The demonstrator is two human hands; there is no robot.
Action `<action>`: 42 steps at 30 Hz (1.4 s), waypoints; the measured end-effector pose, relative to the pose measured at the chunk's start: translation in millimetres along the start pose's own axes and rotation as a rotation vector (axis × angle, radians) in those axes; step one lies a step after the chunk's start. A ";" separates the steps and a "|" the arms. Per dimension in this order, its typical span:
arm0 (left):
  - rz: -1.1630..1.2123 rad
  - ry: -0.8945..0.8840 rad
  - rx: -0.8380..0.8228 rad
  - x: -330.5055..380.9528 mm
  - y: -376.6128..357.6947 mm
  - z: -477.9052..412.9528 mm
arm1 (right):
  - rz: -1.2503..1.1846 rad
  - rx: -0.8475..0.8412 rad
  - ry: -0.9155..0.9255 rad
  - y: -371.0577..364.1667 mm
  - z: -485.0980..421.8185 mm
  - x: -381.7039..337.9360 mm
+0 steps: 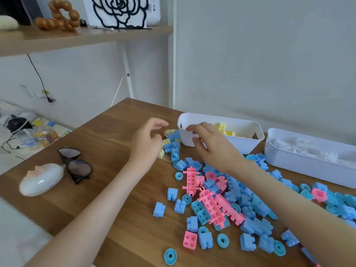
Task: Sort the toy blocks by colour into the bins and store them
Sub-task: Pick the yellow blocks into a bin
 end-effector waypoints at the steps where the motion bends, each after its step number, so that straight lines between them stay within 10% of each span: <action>1: -0.033 -0.013 0.005 -6.5 -0.8 5.9 | -0.019 -0.060 0.010 -8.6 -2.4 -6.4; 14: -0.589 -0.027 -0.249 -50.3 -31.5 13.1 | -0.181 -0.296 -0.243 -66.2 -21.6 -15.5; 21: -0.677 -0.008 -0.071 -53.1 -27.1 13.2 | 0.410 0.201 0.202 -47.7 -64.1 -41.1; 31: -0.588 0.012 -0.016 -52.0 -19.7 11.4 | 0.866 -0.475 -0.159 -86.8 -104.3 -21.8; 42: -0.591 0.068 -0.106 -48.5 -20.7 12.5 | 0.729 -0.518 0.072 -78.5 -81.0 -38.3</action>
Point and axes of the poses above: each hand's wrist, its own z-axis away from the middle knuckle, its own y-axis out of the back of the hand, x = y × z, the point moved 5 cm from there along -z, towards the middle knuckle, and after that the axes turned 3 degrees about -y, right-handed, at the moved point
